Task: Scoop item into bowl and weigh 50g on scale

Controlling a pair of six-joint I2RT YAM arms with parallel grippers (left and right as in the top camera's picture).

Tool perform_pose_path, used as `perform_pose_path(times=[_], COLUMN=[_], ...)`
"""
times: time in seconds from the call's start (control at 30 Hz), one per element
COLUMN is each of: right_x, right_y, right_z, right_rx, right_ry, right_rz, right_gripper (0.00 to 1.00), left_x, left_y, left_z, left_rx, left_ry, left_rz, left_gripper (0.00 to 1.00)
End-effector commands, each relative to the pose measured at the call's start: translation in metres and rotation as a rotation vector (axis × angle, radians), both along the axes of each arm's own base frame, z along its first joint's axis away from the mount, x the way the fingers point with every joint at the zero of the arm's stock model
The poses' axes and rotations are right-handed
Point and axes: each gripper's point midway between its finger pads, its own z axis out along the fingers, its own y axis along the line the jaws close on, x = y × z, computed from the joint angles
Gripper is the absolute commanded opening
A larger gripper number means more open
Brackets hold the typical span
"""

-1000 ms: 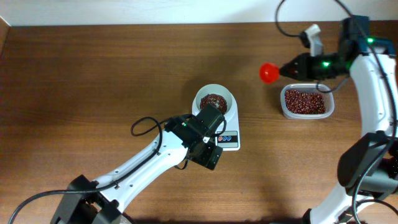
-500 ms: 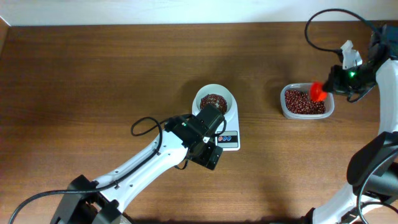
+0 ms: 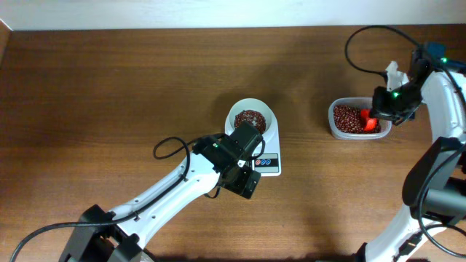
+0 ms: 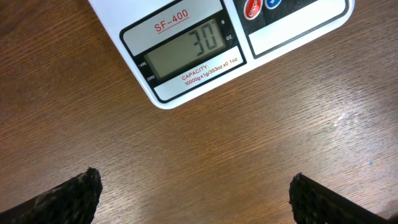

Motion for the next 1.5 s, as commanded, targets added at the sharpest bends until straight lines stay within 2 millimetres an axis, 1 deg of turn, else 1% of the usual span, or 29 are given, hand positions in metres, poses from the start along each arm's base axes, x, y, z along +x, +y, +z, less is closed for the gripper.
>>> perform_pose_path(times=[0.0,0.03,0.1,0.2,0.27,0.37,0.5,0.6,0.83,0.9,0.97,1.03,1.17,1.47], right_x=[-0.002,-0.001,0.001,0.002,0.005,0.005,0.007,0.003,-0.003,-0.004,-0.004,-0.004,-0.006,-0.008], right_y=[0.036,0.046,0.052,0.053,0.054,0.044,0.031,0.019,0.003,-0.005,-0.011,-0.012,-0.02,-0.018], right_z=[-0.01,-0.008,-0.005,-0.002,0.003,0.005,0.016,0.016,0.016,0.016,0.02,0.03,0.034,0.034], right_rx=[0.131,0.175,0.216,0.244,0.3,0.321,0.419,0.425,0.421,0.422,0.455,0.522,0.549,0.561], right_ry=[0.014,0.002,-0.011,-0.02,-0.043,-0.055,-0.096,-0.093,-0.102,-0.105,-0.128,-0.177,-0.194,-0.182], right_rz=[0.033,0.042,0.045,0.039,0.027,-0.005,-0.061,-0.096,-0.11,-0.131,-0.152,-0.135,-0.163,-0.17], right_gripper=[0.04,0.04,0.04,0.04,0.04,0.04,0.04,0.04,0.04,0.04,0.04,0.04,0.04,0.04], left_x=[-0.001,-0.001,-0.001,-0.001,-0.001,-0.001,-0.001,-0.001,-0.001,-0.001,-0.001,-0.001,-0.001,-0.001], left_y=[0.002,0.001,0.001,0.001,0.001,0.001,0.001,0.002,0.001,0.001,0.001,0.001,0.002,0.001], left_z=[0.001,0.001,0.001,0.001,0.001,0.001,0.001,0.001,0.001,0.001,0.001,0.001,0.001,0.001], left_rx=[0.005,0.005,0.005,0.005,0.005,0.005,0.005,0.005,0.005,0.005,0.005,0.005,0.005,0.005], left_ry=[-0.01,-0.01,-0.01,-0.01,-0.01,-0.01,-0.01,-0.01,-0.01,-0.01,-0.01,-0.01,-0.01,-0.01], left_rz=[-0.003,-0.003,-0.003,-0.003,-0.003,-0.003,-0.003,-0.003,-0.003,-0.003,-0.003,-0.003,-0.003,-0.003], left_gripper=[0.99,0.99,0.99,0.99,0.99,0.99,0.99,0.99,0.99,0.99,0.99,0.99,0.99,0.99])
